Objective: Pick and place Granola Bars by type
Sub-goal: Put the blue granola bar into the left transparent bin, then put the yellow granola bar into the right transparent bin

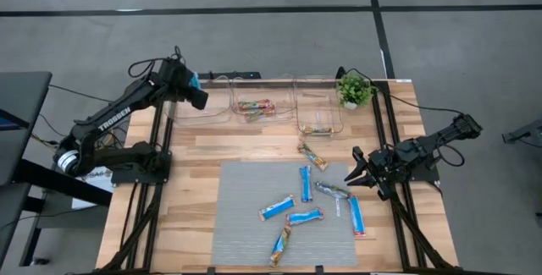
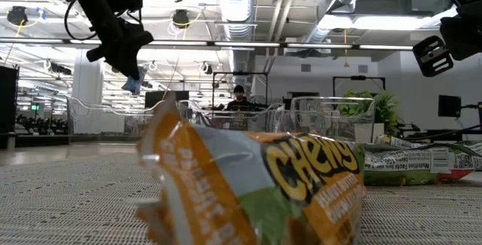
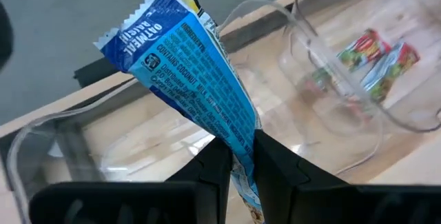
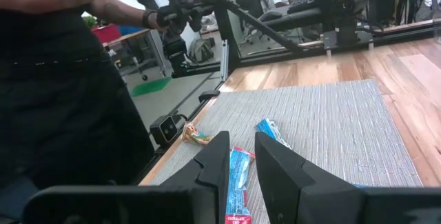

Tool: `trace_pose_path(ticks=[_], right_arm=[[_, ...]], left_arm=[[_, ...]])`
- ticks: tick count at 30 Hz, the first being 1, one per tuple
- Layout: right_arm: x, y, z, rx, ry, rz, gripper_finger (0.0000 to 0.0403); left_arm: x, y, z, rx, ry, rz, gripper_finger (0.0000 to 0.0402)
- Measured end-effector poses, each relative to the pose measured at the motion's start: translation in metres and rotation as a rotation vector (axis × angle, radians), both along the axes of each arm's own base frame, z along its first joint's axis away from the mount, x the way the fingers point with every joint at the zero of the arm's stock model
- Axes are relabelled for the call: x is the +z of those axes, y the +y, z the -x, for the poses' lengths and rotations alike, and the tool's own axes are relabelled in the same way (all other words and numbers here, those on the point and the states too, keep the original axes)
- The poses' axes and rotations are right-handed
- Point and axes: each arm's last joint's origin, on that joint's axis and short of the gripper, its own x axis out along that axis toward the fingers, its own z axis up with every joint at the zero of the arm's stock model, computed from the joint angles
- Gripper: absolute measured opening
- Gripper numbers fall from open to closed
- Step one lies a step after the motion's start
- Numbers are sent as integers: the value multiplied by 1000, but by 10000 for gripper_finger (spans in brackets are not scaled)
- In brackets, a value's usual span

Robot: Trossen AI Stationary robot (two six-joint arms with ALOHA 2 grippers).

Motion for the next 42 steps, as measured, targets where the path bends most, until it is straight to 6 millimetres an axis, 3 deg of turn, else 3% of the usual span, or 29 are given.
trace_pose_path(ticks=[5, 18, 24, 36, 42], right_arm=[[0, 0, 0, 0, 1, 0, 62], [0, 0, 0, 0, 0, 0, 62], [0, 0, 0, 0, 0, 0, 62], [0, 0, 0, 0, 0, 0, 62], [0, 0, 0, 0, 0, 0, 62]], left_arm=[[-9, 2, 1, -12, 91, 35, 50], [-55, 7, 0, 21, 224, 108, 50], [-58, 8, 1, 12, 199, 114, 55], [-57, 8, -1, -5, 194, 102, 115], [-49, 5, -9, -76, 64, 76, 116]])
